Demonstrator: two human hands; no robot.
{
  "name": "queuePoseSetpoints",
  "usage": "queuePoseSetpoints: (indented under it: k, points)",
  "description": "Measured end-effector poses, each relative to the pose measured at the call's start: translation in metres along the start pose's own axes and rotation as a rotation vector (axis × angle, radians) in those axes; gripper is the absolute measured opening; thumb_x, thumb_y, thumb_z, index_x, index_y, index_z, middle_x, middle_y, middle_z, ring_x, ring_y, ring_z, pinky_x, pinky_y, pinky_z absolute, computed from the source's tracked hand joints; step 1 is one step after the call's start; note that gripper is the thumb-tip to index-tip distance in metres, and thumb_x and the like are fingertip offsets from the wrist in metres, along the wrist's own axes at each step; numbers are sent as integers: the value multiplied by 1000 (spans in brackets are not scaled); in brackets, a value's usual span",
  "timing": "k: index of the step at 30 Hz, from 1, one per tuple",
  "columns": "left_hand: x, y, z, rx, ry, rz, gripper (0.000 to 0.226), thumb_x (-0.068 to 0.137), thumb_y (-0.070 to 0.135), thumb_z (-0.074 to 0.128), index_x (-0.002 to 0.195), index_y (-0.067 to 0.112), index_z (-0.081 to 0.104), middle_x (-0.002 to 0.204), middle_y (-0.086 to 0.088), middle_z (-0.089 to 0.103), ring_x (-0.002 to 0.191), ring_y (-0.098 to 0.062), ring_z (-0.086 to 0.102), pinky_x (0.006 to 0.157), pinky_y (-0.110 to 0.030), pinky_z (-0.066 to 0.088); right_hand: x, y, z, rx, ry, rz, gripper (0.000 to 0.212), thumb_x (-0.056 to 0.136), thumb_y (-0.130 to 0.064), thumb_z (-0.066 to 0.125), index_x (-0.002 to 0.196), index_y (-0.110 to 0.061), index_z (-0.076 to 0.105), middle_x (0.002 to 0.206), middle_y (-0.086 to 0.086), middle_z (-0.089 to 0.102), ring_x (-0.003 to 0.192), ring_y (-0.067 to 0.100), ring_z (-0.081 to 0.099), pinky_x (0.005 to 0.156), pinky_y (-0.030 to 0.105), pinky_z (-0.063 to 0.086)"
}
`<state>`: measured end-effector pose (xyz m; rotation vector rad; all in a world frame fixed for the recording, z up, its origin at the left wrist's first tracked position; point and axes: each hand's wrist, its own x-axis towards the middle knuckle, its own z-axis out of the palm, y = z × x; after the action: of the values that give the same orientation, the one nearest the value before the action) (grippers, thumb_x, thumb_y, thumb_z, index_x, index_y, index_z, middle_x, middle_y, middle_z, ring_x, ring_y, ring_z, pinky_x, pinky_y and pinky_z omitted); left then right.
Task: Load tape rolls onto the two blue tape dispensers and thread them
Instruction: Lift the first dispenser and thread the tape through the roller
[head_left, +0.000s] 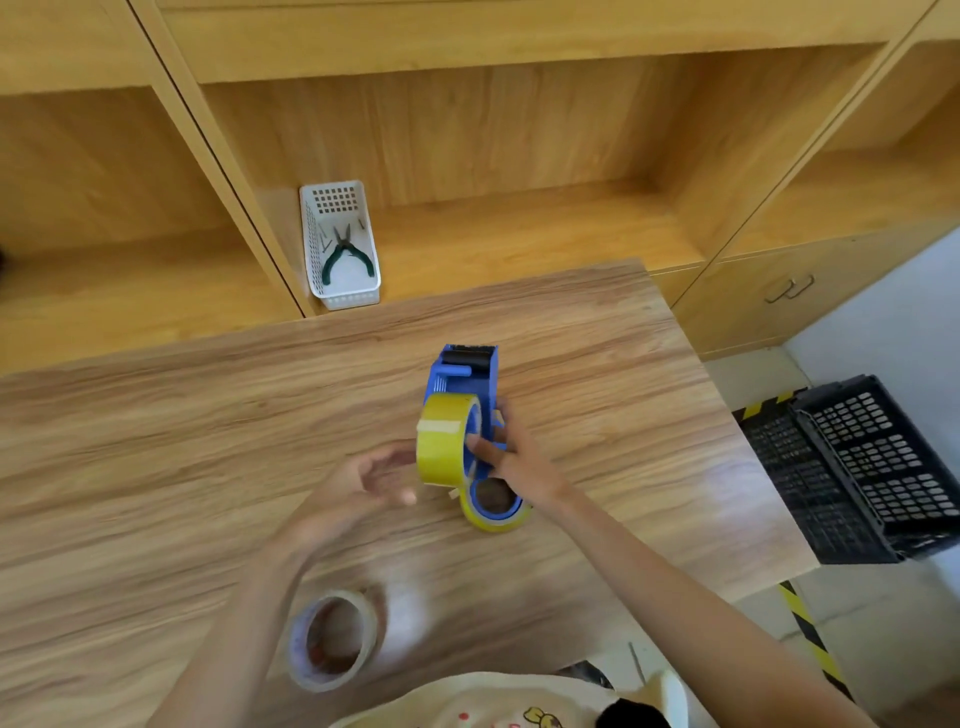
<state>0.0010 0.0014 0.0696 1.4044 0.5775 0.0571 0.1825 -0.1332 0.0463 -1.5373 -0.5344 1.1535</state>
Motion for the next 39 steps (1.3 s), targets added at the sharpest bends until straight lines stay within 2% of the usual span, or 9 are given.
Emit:
queuePoseSetpoints:
  k: [7, 12, 15, 19, 23, 26, 30, 33, 39]
  points:
    - [-2, 26, 51, -103, -59, 44, 43, 82, 10, 71, 124, 8, 63, 117, -11, 73, 111, -22, 68, 91, -27, 53, -30, 8, -8, 29, -27, -30, 43, 98, -11, 54, 134, -25, 34, 106, 3, 67, 84, 9, 71, 72, 31, 60]
    - [-6, 31, 63, -138, 44, 62, 32, 86, 10, 65, 118, 7, 67, 107, -13, 76, 99, -22, 73, 83, -22, 54, -39, 12, -19, 131, -34, -5, 33, 104, -25, 44, 136, -25, 36, 113, 5, 68, 96, 17, 72, 86, 36, 59]
    - [-6, 32, 68, -159, 98, 47, 30, 81, 16, 67, 110, 6, 72, 101, -13, 78, 90, -18, 74, 78, -21, 55, -44, 9, -19, 96, -22, -17, 57, 89, -50, 57, 136, -23, 38, 113, -1, 71, 100, 18, 72, 83, 33, 59]
    - [-5, 38, 77, -132, 130, 23, 28, 78, 24, 70, 103, 12, 75, 93, -9, 79, 83, -14, 75, 73, -19, 55, -47, 8, -20, 124, -2, -11, 29, 107, -24, 33, 134, -17, 40, 99, -6, 71, 88, 11, 71, 77, 29, 58]
    - [-4, 45, 87, -85, 128, 20, 16, 86, 18, 68, 99, 10, 75, 77, 3, 79, 70, -6, 72, 64, -14, 52, -50, 4, -18, 147, 23, -28, 26, 107, -19, 29, 129, -22, 44, 85, -14, 71, 78, 3, 69, 72, 24, 56]
    - [-4, 45, 93, -54, 176, 21, 15, 86, 24, 71, 85, 10, 74, 60, 12, 66, 57, 1, 57, 57, -13, 43, -51, 2, -17, 132, 33, -33, 28, 107, -19, 31, 129, -26, 47, 93, -12, 70, 85, 4, 67, 75, 24, 56]
    - [-4, 39, 91, 96, 297, 56, 48, 63, 55, 74, 96, 20, 74, 106, -5, 58, 99, -2, 55, 80, -5, 39, -50, -8, -19, 88, 65, -41, 33, 107, -26, 35, 121, -49, 54, 112, -11, 67, 104, 7, 65, 86, 27, 54]
    - [-9, 43, 91, 29, 268, 56, 58, 63, 53, 74, 116, 31, 67, 133, 5, 50, 123, 2, 47, 83, 1, 39, -51, -21, -21, 57, 46, -106, 32, 107, -25, 33, 133, -38, 46, 120, -6, 65, 108, 8, 65, 87, 26, 54]
    - [-15, 55, 91, -203, 133, 46, 39, 79, 28, 70, 117, 21, 68, 113, 2, 74, 104, -14, 70, 82, -26, 55, -51, -32, -17, 9, 5, -185, 34, 108, -13, 28, 139, -15, 41, 117, 10, 62, 105, 20, 63, 87, 32, 55]
